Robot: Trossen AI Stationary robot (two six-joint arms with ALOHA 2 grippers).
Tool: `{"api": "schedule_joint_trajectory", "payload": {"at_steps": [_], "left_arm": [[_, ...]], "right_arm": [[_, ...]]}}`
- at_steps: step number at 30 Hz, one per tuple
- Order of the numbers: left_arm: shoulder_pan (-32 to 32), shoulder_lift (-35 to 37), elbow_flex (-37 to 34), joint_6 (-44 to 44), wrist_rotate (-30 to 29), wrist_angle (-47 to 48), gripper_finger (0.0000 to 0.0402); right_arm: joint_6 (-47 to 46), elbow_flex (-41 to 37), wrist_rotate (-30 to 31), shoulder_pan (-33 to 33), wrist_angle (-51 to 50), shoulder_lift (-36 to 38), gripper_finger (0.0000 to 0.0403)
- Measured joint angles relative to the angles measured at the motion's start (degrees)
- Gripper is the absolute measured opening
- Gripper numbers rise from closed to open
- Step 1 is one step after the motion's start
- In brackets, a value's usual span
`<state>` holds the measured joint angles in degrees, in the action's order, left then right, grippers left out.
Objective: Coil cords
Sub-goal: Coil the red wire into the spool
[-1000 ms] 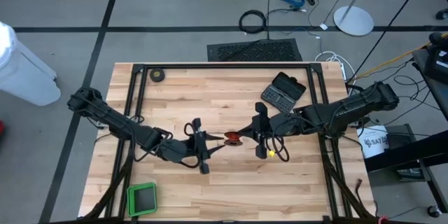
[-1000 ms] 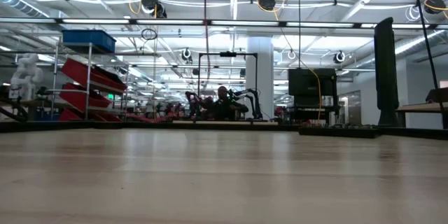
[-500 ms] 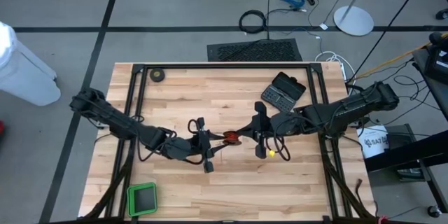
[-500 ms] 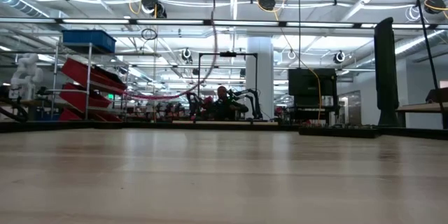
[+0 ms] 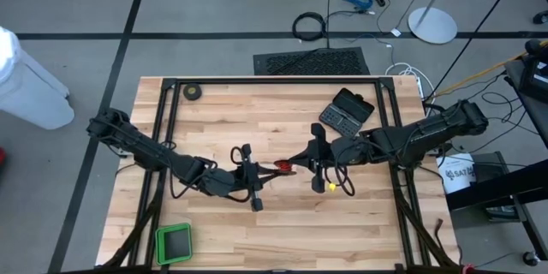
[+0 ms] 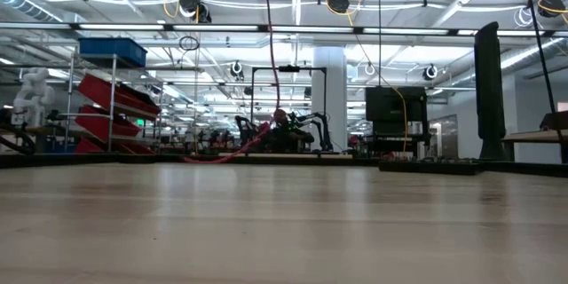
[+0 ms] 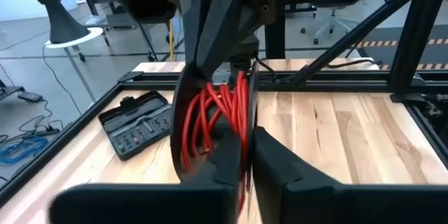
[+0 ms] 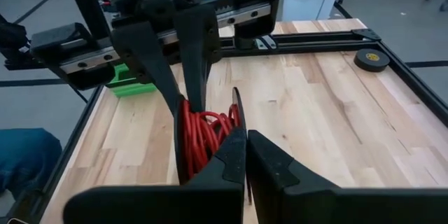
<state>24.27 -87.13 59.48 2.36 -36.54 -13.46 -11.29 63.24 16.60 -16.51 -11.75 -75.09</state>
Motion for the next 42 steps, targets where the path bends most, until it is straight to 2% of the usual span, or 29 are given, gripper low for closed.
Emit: {"api": "schedule_joint_trajectory", "payload": {"at_steps": [2,9,16,22,25,28,32,37,42], "left_arm": [[0.0,0.0,0.0,-0.4,0.0,0.0,0.0012],[0.2,0.2,0.0,-1.6,-0.8,0.4,0.0012],[2.2,3.0,0.0,-1.4,-0.9,2.1,0.0010],[3.3,8.8,0.0,0.6,0.5,6.4,0.0010],[3.4,10.9,0.0,0.8,3.4,6.3,0.0010],[3.2,11.9,0.0,1.7,6.6,6.3,0.0010],[3.1,12.0,0.0,1.8,7.8,6.2,0.0010],[3.1,12.0,0.0,1.8,8.7,6.2,0.0010],[3.1,12.2,0.0,1.9,9.2,6.6,0.0010]], "right_arm": [[0.1,0.0,0.0,0.0,0.0,0.0,0.0000],[0.6,0.0,0.0,0.0,0.0,0.0,0.0003],[3.4,0.0,0.1,-1.6,-0.7,3.1,0.0042],[4.2,0.0,7.0,-5.7,-5.0,6.3,0.0083],[3.0,0.0,9.0,-7.6,-5.2,5.6,0.0096],[3.5,0.0,12.8,-9.1,-2.4,3.8,0.0103],[7.2,0.0,17.1,-9.9,5.8,0.5,0.0104],[11.2,0.0,17.7,-9.7,14.5,-3.1,0.0105],[11.9,0.0,17.6,-9.4,17.3,-4.6,0.0105]]}}
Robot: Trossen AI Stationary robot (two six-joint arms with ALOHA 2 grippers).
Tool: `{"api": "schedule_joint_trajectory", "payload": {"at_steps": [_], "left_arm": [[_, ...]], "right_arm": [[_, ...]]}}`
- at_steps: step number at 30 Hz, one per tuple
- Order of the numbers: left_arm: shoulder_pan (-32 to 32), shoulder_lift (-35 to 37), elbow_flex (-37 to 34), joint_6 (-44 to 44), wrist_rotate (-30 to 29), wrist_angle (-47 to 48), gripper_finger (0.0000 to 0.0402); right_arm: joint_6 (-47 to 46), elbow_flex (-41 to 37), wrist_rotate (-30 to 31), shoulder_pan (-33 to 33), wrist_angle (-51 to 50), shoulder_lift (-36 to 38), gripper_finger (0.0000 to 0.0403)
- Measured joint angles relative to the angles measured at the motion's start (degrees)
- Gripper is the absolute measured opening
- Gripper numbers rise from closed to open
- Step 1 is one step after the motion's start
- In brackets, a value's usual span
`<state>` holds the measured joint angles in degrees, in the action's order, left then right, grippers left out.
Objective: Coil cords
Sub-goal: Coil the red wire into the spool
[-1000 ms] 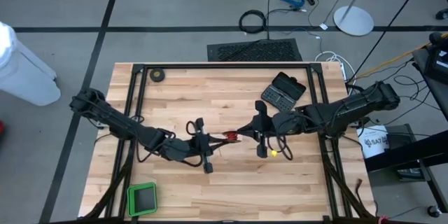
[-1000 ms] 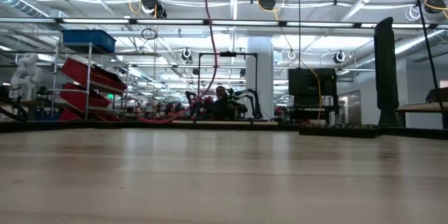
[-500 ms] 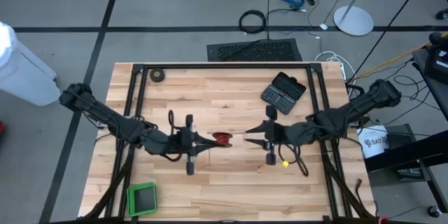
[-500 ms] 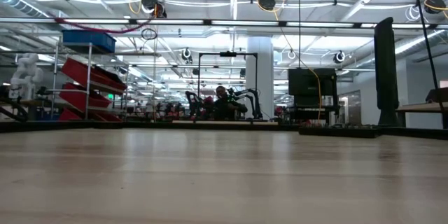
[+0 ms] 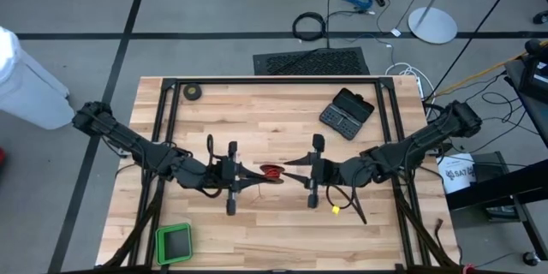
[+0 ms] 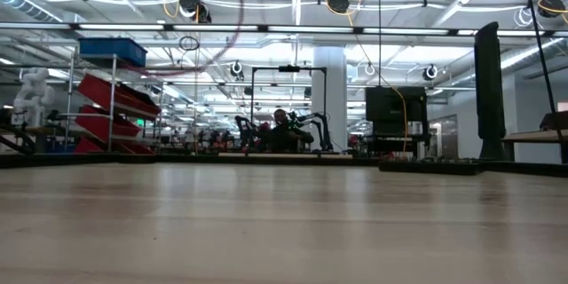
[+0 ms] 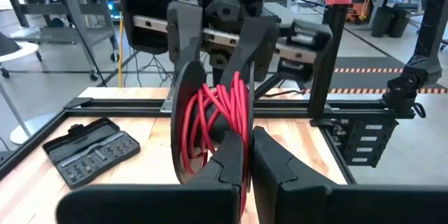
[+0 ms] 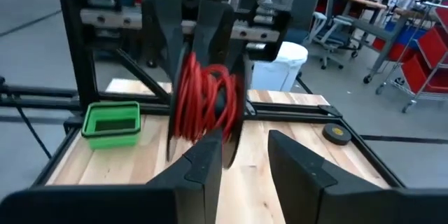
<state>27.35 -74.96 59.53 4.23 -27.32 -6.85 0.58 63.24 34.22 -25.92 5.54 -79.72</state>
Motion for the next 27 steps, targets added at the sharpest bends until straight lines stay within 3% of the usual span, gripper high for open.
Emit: {"api": "schedule_joint_trajectory", "payload": {"at_steps": [13,23,27], "left_arm": [[-0.3,0.0,0.0,0.0,0.1,-0.1,0.0009],[-0.4,0.0,0.0,0.0,0.1,-0.8,0.0013],[-0.3,0.0,0.0,0.2,-0.1,-1.2,0.0016]], "right_arm": [[-4.3,0.0,-3.0,1.9,0.7,0.0,0.0102],[-3.4,0.0,-6.1,3.2,1.9,-0.7,0.0013],[-1.8,0.0,-6.3,3.6,4.6,-2.0,0.0005]]}}
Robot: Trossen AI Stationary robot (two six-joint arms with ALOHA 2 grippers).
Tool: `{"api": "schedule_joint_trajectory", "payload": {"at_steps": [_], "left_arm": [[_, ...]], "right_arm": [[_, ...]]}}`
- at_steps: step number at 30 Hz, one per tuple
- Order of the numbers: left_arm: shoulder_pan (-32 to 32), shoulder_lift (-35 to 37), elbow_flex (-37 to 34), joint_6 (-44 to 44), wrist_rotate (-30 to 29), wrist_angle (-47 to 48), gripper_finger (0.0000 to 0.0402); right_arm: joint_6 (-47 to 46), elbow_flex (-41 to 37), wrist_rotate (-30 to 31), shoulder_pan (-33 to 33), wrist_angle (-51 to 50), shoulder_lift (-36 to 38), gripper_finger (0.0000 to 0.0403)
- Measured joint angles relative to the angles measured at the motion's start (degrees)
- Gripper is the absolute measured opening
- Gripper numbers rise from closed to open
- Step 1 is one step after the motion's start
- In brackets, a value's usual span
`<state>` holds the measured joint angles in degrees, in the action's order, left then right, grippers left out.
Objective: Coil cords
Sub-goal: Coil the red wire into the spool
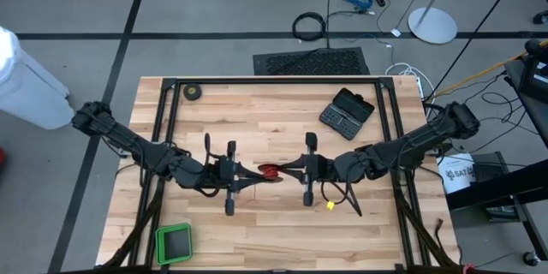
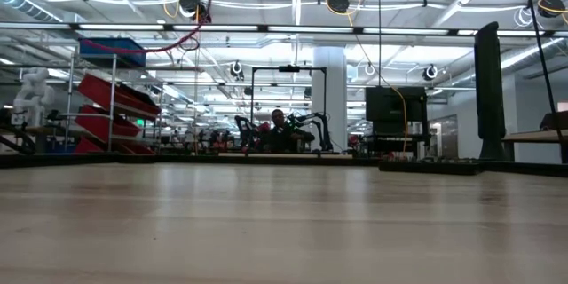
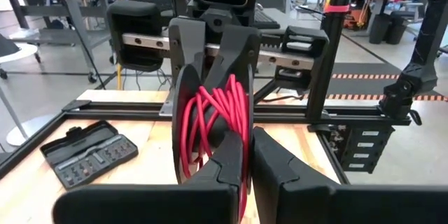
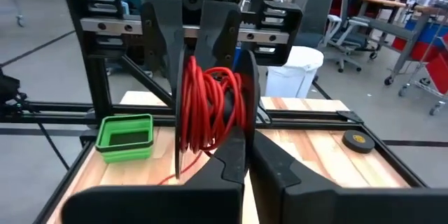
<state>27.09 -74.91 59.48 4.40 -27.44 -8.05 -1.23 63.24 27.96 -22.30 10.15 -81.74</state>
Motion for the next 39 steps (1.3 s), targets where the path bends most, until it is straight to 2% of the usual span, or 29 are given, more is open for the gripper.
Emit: {"api": "schedule_joint_trajectory", "payload": {"at_steps": [10,17,21,28,35,39], "left_arm": [[0.0,0.1,0.0,-0.3,-0.1,0.4,0.0022],[2.0,1.6,0.0,-0.7,-1.4,1.0,0.0090],[3.8,2.2,0.0,-1.7,-6.5,1.2,0.0116],[7.1,3.0,0.1,-3.1,-15.4,4.7,0.0120],[10.1,2.9,0.1,6.7,-25.9,16.3,0.0121],[11.4,1.5,-0.1,8.7,-31.3,17.7,0.0121]], "right_arm": [[1.5,0.0,0.2,0.3,0.5,0.4,0.0001],[2.6,0.0,-0.1,0.9,0.6,1.6,0.0000],[2.6,0.0,0.1,1.4,0.6,1.8,0.0000],[2.2,0.0,1.4,1.8,0.2,1.9,0.0000],[1.9,0.0,1.0,2.5,-1.8,3.2,0.0000],[1.7,0.0,0.8,2.4,-1.8,3.2,0.0000]]}}
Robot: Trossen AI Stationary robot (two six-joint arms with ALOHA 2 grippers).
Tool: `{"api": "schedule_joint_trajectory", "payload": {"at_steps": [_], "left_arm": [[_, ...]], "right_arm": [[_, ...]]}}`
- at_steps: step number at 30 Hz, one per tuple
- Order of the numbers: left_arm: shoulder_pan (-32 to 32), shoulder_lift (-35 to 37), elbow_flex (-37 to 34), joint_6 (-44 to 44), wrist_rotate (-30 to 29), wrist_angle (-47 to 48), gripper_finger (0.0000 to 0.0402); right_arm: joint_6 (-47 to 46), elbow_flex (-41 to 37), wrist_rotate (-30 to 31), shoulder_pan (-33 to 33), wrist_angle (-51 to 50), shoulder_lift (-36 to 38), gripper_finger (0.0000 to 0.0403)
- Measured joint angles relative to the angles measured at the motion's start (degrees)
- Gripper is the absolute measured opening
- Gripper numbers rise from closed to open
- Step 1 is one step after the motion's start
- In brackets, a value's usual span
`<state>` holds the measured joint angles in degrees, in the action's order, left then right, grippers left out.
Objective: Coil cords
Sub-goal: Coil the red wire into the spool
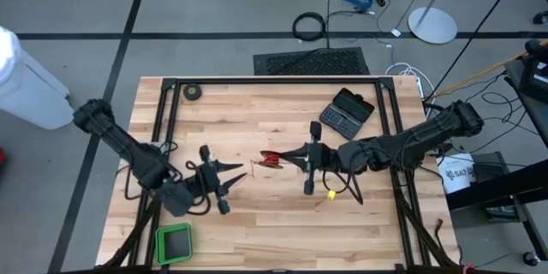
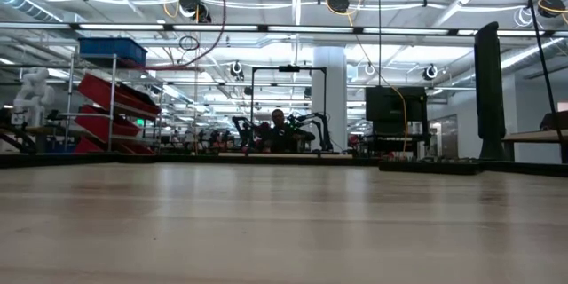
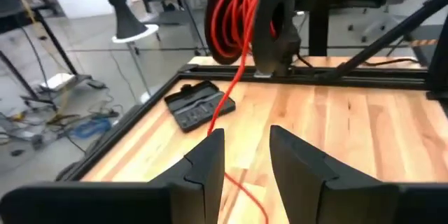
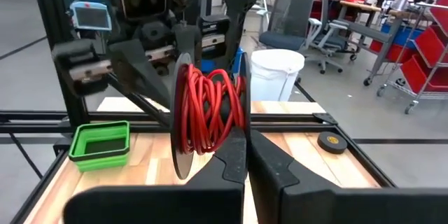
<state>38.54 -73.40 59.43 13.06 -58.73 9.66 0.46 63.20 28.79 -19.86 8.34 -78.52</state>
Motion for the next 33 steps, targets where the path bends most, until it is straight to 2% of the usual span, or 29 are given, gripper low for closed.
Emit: {"api": "schedule_joint_trajectory", "payload": {"at_steps": [6,14,19,22,26,29,33], "left_arm": [[0.1,-3.8,-1.9,3.7,-3.0,0.3,0.0121],[0.4,-6.5,-2.0,5.4,-11.8,-2.1,0.0121],[0.9,-6.4,-2.0,0.0,-11.9,-9.0,0.0121],[1.0,-6.4,-2.0,0.4,-9.8,-9.6,0.0121],[1.0,-7.3,-3.4,4.8,-7.8,-9.0,0.0121],[1.2,-9.4,-8.4,13.2,-7.7,-10.8,0.0121],[3.1,-13.7,-14.2,19.2,-9.4,-21.9,0.0121]], "right_arm": [[-0.4,0.0,-0.1,0.0,0.5,0.2,0.0000],[-0.4,0.0,-0.2,0.0,0.5,0.6,0.0000],[-0.3,0.0,-0.2,0.0,0.5,0.6,0.0000],[-0.3,0.0,-0.2,0.0,0.5,0.6,0.0000],[0.2,0.0,-0.2,0.0,0.5,0.6,0.0000],[0.5,0.0,-0.2,0.0,0.4,0.6,0.0000],[0.4,0.0,-0.4,0.0,-0.1,0.6,0.0000]]}}
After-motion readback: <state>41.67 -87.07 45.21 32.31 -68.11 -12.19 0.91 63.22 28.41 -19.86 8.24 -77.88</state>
